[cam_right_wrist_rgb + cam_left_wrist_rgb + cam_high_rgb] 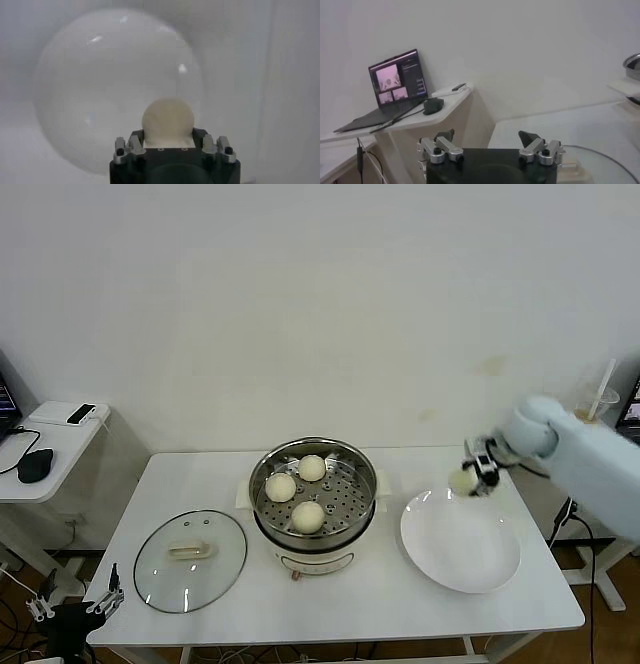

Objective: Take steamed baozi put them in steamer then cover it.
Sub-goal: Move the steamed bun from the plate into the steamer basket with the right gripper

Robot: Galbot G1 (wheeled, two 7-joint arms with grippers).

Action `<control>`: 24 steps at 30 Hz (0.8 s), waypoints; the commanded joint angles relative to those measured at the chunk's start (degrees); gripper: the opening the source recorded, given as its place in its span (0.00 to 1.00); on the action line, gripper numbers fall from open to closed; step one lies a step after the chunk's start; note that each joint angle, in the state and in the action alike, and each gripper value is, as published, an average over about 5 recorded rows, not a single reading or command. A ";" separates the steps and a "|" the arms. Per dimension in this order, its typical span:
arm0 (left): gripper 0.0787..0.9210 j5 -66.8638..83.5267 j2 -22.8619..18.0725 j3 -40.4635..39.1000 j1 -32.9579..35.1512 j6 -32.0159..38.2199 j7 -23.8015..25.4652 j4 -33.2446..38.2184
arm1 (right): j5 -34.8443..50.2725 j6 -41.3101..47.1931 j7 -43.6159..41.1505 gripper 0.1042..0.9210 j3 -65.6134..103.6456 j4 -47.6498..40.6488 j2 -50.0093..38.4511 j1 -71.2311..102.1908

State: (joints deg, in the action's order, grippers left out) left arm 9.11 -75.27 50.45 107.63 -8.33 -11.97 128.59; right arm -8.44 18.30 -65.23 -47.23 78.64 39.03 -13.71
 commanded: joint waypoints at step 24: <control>0.88 0.15 -0.53 0.36 -0.77 -0.07 0.02 0.01 | 29.16 22.26 15.06 0.63 -19.94 1.49 23.54 -11.28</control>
State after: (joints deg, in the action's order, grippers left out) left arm 9.25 -75.72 50.74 106.82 -8.51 -11.90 128.60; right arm 14.67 33.36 -55.69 -64.68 81.91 56.82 -27.56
